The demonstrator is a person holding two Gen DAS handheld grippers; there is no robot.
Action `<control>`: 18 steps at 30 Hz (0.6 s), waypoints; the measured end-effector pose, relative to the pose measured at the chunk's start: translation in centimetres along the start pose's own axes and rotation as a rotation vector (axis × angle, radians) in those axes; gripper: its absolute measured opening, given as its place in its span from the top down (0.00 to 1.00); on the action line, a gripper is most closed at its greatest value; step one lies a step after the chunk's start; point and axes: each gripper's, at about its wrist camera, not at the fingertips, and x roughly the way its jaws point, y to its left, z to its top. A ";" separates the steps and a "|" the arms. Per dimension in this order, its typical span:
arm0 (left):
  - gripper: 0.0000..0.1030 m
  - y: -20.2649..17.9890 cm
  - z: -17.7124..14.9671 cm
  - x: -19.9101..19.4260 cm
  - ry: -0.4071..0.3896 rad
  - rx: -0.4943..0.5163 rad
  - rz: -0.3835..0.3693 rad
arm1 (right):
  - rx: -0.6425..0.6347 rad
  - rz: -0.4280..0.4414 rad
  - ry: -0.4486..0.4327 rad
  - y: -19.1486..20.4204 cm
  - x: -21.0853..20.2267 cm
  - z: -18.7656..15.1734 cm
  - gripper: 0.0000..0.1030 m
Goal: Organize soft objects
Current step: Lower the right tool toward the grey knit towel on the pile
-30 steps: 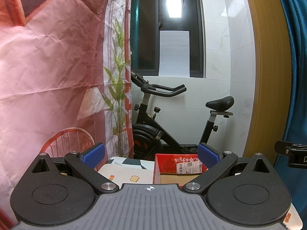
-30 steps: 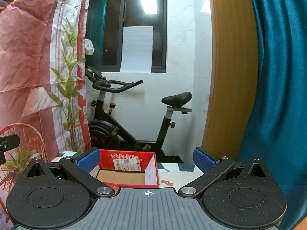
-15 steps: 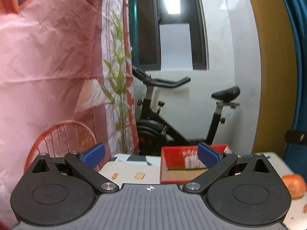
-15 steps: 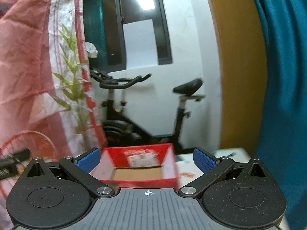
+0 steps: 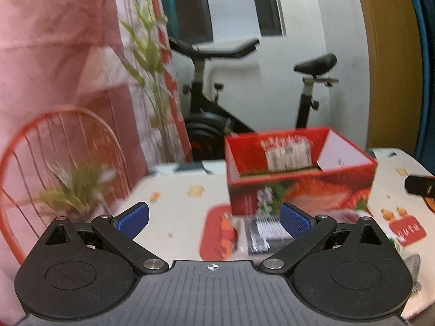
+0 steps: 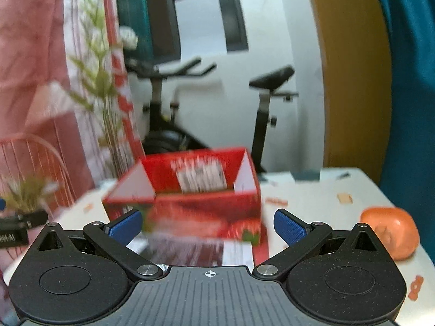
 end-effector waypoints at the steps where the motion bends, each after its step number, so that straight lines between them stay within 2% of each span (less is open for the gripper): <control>1: 0.00 0.2 -0.4 0.4 0.016 -0.018 -0.024 | -0.008 -0.001 0.022 -0.1 0.5 -0.6 0.00; 6: 0.00 0.9 -3.3 2.4 0.087 -0.100 -0.116 | -0.040 -0.009 0.077 0.2 1.6 -3.0 0.00; 10: 0.00 1.2 -5.2 3.4 0.118 -0.110 -0.177 | -0.027 -0.011 0.094 -0.5 1.5 -3.8 0.00; 14: 0.00 1.5 -6.2 3.8 0.140 -0.111 -0.187 | -0.026 -0.033 0.138 -1.7 1.9 -4.9 0.00; 18: 0.01 2.6 -7.5 4.3 0.161 -0.216 -0.244 | -0.011 -0.035 0.188 -3.1 1.8 -6.6 0.00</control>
